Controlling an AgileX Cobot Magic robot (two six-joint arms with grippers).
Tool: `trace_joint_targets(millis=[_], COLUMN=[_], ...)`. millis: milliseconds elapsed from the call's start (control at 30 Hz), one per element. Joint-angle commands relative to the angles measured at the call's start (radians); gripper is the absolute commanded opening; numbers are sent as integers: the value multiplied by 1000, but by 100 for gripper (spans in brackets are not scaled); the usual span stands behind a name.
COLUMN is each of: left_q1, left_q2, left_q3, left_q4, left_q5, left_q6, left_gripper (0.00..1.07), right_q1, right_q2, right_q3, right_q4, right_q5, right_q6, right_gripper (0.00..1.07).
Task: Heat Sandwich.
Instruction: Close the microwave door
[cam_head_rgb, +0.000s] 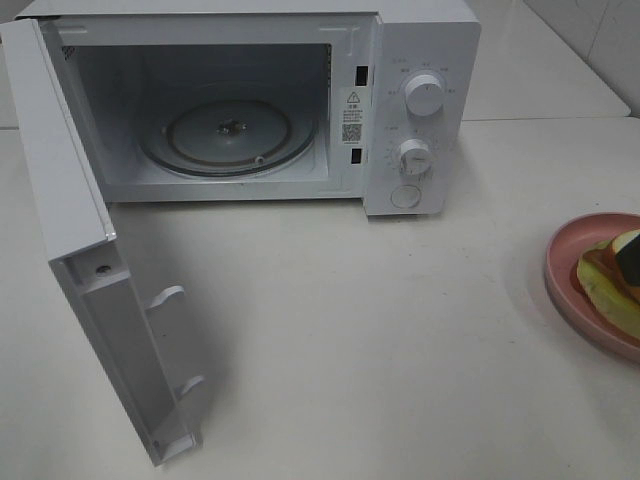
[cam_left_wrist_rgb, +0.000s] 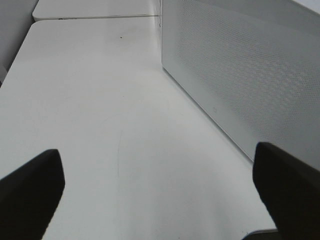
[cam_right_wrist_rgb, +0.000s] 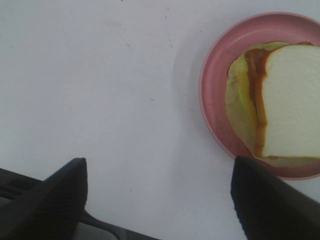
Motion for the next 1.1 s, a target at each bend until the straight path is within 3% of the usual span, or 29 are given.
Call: trace_joint_targets(millis=[33,333,567,800,1100], left_q1=[4,4,4,4,4], left_q2=[-21,-21,-21,-21,-21], left_q3=[4,4,4,4,4], left_q4=[3,3,3,3,3], left_q5=[-6,-6,-6,-6,-6], left_q6=[-3,-3,-3,-3,-3], left_gripper=[97,97,97,97,97], right_q1=[-2,-5,-9,-166,-262], right_q2=[-77,-410,-574,-711,-844], right_q3=[12,122,204,224,224], right_q4=[18,12,8,7,7], right_q5=[30,81,104,133,133], right_q6=[-41,-51,-44,-44,-44], right_gripper=[77,77,76,76,76])
